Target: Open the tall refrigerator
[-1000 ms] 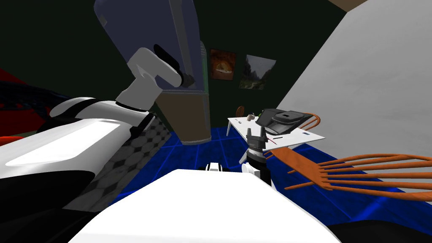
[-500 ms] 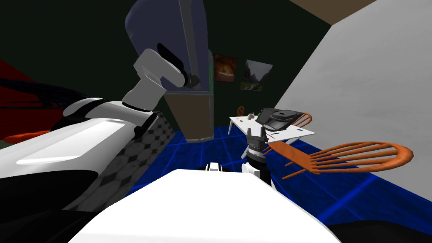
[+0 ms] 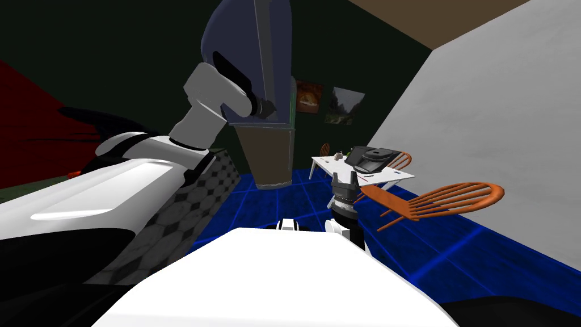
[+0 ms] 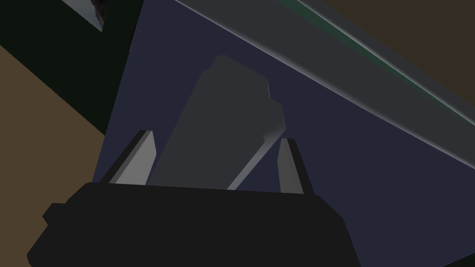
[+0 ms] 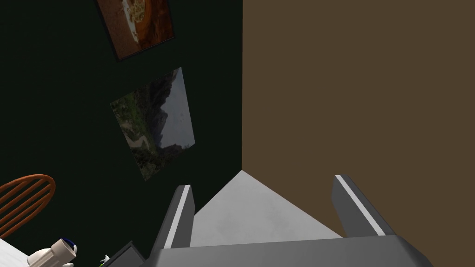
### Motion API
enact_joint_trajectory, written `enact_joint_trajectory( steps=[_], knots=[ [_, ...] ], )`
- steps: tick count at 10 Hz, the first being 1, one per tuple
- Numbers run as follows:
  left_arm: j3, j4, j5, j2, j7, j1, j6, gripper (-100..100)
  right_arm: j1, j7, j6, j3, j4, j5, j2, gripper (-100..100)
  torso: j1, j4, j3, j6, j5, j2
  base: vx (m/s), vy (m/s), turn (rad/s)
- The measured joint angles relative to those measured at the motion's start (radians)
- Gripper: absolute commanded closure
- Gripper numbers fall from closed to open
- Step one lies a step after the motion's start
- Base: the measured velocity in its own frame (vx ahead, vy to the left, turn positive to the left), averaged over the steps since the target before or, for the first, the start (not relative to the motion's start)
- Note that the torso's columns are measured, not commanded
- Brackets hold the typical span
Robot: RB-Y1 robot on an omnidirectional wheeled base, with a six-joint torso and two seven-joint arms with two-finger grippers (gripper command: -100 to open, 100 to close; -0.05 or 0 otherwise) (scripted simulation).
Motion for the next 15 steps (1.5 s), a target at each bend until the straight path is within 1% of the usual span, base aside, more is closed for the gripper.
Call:
enact_joint_trajectory(
  steps=[1, 2, 3, 5, 7, 9, 11, 12, 13, 14, 15],
  knots=[
    [-0.002, -0.005, 0.01, -0.003, -0.001, 0.002, 0.0, 100, 0.0, 0.0, 0.0, 0.0, 0.0, 0.0, 0.0, 0, 0.004, -0.002, -0.002, 0.002, -0.001, -0.002, -0.093, 0.269, -0.026],
    [0.002, -0.025, 0.024, -0.004, 0.001, 0.004, -0.003, 100, 0.0, 0.0, 0.0, 0.0, 0.0, 0.0, 0.0, 0, 0.011, -0.003, 0.001, 0.002, 0.002, 0.001, -0.151, 0.298, -0.04],
    [0.004, -0.048, 0.038, -0.008, 0.008, -0.004, 0.001, 100, 0.0, 0.0, 0.0, 0.0, 0.0, 0.0, 0.0, 0, 0.012, -0.002, 0.005, 0.002, 0.004, 0.006, -0.154, 0.309, -0.035],
    [0.008, -0.081, 0.082, -0.013, 0.005, -0.007, -0.003, 100, 0.0, 0.0, 0.0, 0.0, 0.0, 0.0, 0.0, 0, 0.011, -0.001, 0.004, 0.0, 0.004, 0.005, -0.126, 0.304, -0.02],
    [0.01, -0.115, 0.114, -0.022, 0.007, -0.002, -0.013, 100, 0.0, 0.0, 0.0, 0.0, 0.0, 0.0, 0.0, 0, 0.009, -0.001, 0.001, 0.001, 0.003, 0.002, -0.117, 0.295, -0.017],
    [0.01, -0.125, 0.153, -0.037, -0.002, -0.014, -0.024, 100, 0.0, 0.0, 0.0, 0.0, 0.0, 0.0, 0.0, 0, 0.01, 0.0, 0.001, 0.001, 0.003, 0.003, -0.099, 0.268, -0.025],
    [0.012, -0.152, 0.17, -0.041, 0.004, -0.015, -0.026, 100, 0.0, 0.0, 0.0, 0.0, 0.0, 0.0, 0.0, 0, 0.007, 0.0, 0.001, 0.001, 0.002, 0.003, -0.069, 0.153, -0.008],
    [0.009, -0.155, 0.172, -0.043, 0.004, -0.015, -0.025, 100, 0.0, 0.0, 0.0, 0.0, 0.0, 0.0, 0.0, 0, 0.002, -0.001, 0.0, 0.001, 0.001, 0.001, -0.03, 0.098, -0.005],
    [0.01, -0.163, 0.182, -0.043, 0.004, -0.016, -0.023, 100, 0.0, 0.0, 0.0, 0.0, 0.0, 0.0, 0.0, 0, 0.002, -0.002, 0.001, 0.003, -0.001, 0.001, -0.005, 0.225, -0.03],
    [0.014, -0.17, 0.201, -0.046, 0.0, -0.016, -0.029, 100, 0.0, 0.0, 0.0, 0.0, 0.0, 0.0, 0.0, 0, 0.009, -0.002, 0.002, 0.003, 0.001, 0.001, -0.001, 0.233, -0.048],
    [0.013, -0.18, 0.209, -0.051, 0.001, -0.019, -0.031, 100, 0.0, 0.0, 0.0, 0.0, 0.0, 0.0, 0.0, 0, 0.011, -0.002, 0.001, 0.001, 0.003, 0.002, -0.031, 0.232, -0.028]
  ],
)
